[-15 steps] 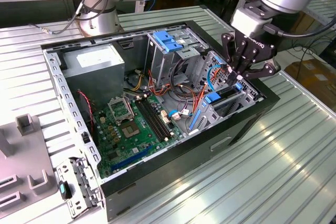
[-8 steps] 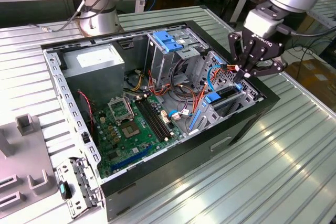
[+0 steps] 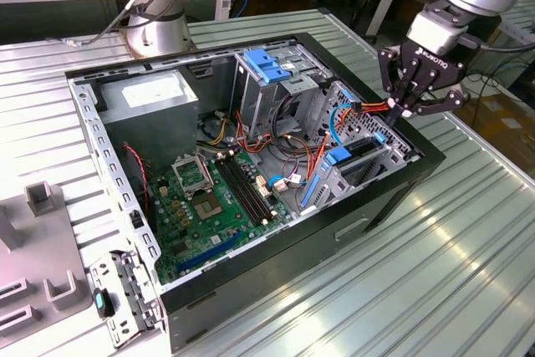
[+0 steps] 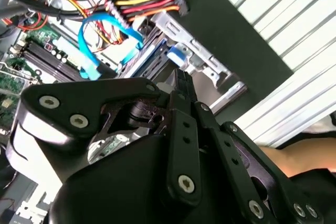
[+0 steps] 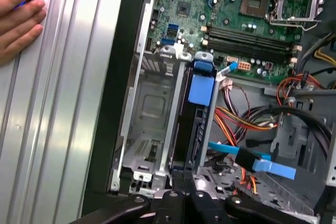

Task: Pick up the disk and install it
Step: 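Insert the first disk wire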

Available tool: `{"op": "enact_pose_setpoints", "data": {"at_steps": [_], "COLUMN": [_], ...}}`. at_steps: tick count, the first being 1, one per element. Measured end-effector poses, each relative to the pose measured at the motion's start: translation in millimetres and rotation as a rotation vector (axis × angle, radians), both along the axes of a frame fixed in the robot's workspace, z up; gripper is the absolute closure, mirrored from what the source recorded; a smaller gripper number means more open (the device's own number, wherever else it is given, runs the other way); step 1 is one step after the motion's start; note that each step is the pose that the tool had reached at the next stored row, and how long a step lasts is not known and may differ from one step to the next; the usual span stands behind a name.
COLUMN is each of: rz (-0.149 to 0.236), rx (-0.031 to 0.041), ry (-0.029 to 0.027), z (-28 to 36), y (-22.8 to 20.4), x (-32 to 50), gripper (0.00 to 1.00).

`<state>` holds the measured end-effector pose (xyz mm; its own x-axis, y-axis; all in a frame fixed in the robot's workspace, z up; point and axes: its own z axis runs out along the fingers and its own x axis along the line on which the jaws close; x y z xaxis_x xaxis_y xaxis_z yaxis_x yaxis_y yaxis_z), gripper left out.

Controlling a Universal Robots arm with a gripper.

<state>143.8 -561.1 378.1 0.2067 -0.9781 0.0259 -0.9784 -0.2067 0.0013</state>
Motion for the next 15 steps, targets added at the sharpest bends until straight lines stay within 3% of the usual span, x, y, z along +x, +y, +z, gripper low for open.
{"op": "enact_pose_setpoints", "data": {"at_steps": [2,5,11,15], "rz": [0.029,0.102,0.160,0.167], "rx": [0.0001,0.0003,0.0015,-0.0006], "ry": [0.0008,0.0012,0.0115,0.0118], "z": [-0.1,0.2,7.9,8.0], "y": [0.1,0.0,1.5,11.1], "x": [0.8,1.0,2.9,5.4], "gripper": [0.89,0.89,0.89,0.89]}}
